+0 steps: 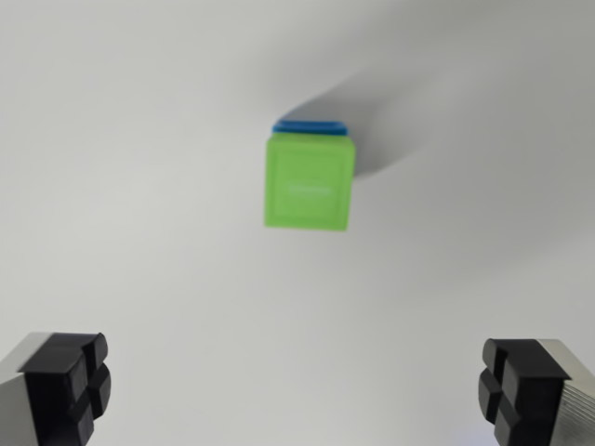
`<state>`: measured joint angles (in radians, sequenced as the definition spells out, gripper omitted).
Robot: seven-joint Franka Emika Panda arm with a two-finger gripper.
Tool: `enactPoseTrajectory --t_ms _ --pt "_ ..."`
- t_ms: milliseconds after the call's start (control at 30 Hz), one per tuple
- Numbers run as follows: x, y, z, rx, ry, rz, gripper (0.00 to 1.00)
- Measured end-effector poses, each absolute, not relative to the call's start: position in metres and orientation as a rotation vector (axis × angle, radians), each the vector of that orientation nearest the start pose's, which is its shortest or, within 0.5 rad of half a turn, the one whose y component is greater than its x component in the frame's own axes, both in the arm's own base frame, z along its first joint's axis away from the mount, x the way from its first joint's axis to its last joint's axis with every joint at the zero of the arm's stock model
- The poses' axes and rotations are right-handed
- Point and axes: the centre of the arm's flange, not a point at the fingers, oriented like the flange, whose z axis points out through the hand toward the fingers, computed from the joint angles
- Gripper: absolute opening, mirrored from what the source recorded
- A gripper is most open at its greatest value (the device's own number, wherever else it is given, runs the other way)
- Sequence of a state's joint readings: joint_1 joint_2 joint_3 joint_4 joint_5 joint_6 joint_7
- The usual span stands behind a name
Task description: Stack cube
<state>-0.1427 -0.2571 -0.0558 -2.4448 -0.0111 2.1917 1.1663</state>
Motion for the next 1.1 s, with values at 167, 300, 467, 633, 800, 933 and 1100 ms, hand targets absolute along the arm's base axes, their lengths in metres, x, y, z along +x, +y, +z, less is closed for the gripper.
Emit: enactPoseTrajectory --t_ms 167,300,467,633,800,933,1100 --pt "0.440 -0.089 0.417 -2.441 1.967 -0.002 1.00" --pt "0.440 -0.089 0.429 -2.440 1.967 -0.001 1.00" --pt "0.440 -0.090 0.443 -2.440 1.967 -0.001 1.00" --pt "0.440 -0.090 0.454 -2.440 1.967 0.000 1.00" --pt "0.440 -0.090 0.463 -2.440 1.967 0.000 1.00" --pt "0.440 -0.090 0.466 -2.441 1.967 0.002 1.00" --pt "0.440 -0.090 0.467 -2.440 1.967 0.002 1.00"
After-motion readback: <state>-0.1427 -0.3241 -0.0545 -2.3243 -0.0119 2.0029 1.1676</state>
